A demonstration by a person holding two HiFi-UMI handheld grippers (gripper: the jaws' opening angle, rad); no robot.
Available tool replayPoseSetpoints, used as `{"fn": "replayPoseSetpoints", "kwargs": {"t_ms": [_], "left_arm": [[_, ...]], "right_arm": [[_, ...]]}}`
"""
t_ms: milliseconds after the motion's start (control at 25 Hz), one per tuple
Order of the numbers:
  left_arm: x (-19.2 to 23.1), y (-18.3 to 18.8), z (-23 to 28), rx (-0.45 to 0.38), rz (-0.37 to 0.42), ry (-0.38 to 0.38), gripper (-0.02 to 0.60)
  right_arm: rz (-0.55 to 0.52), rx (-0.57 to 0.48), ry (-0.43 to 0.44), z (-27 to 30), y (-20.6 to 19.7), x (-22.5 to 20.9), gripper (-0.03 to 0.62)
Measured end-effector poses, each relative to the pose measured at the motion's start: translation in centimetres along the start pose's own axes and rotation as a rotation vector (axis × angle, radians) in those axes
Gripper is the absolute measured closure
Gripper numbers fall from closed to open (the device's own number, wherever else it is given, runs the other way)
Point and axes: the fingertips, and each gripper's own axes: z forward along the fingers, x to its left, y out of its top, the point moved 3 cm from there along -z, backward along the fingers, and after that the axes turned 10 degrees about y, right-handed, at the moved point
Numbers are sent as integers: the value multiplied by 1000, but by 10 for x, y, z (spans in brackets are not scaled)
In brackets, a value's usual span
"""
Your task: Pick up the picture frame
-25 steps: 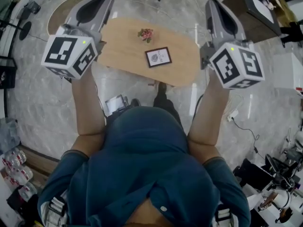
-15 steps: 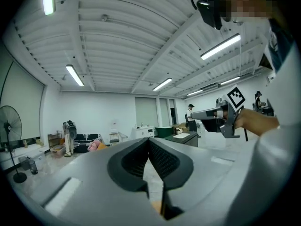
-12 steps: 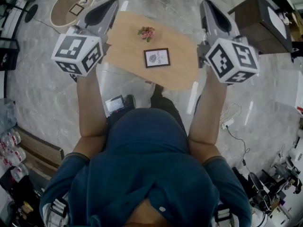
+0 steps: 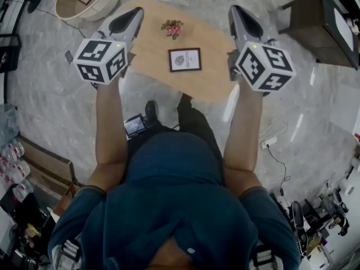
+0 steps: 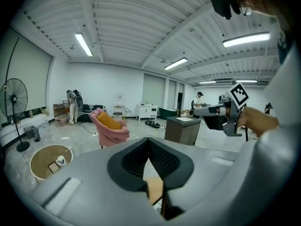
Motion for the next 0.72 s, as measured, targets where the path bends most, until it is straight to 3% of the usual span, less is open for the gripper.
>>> {"fn": "replayPoseSetpoints", "kwargs": {"t_ms": [720], "left_arm": [[6,-189,91,333,-202,17,581]], "right_arm": [[263,359,48,73,-223,-69,579]]}}
